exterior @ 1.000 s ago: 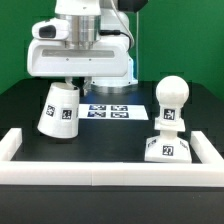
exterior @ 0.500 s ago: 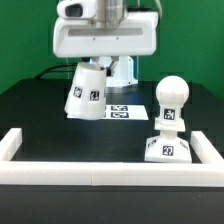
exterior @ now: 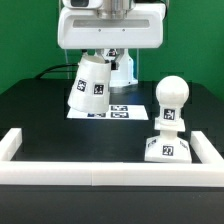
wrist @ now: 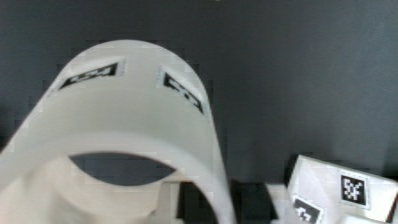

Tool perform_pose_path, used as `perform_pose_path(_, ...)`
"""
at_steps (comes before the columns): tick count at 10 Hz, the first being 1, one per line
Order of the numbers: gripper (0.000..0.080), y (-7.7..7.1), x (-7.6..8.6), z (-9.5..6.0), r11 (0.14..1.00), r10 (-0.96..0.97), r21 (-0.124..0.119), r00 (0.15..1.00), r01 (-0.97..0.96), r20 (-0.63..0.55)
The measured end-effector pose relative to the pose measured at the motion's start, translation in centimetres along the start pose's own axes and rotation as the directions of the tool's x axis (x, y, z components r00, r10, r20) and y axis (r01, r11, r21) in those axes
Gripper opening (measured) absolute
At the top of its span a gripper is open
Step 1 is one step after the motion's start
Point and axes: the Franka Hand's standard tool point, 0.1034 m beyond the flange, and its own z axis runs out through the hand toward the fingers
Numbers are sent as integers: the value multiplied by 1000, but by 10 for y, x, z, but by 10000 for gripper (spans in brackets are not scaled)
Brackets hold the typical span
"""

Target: Assemble lamp

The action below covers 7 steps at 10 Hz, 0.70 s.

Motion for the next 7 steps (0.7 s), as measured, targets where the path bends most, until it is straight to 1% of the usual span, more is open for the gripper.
perform_pose_path(1,44,-2,5,-9,1000,-11,4,1000,11,3)
perform_pose_path(2,44,-15,11,-28,1000,-3,15,1000,2,27)
perform_pose_path(3,44,-29,20,-43,1000,-6,19,1000,5,26)
perform_pose_path(5,44,-60,36,-65,999,-20,30,1000,19,16)
perform_pose_path(6,44,-67,41,-74,1000,0,25,1000,-1,16)
perform_pose_path(7,44,-72,43,-75,1000,0,5,1000,0,17)
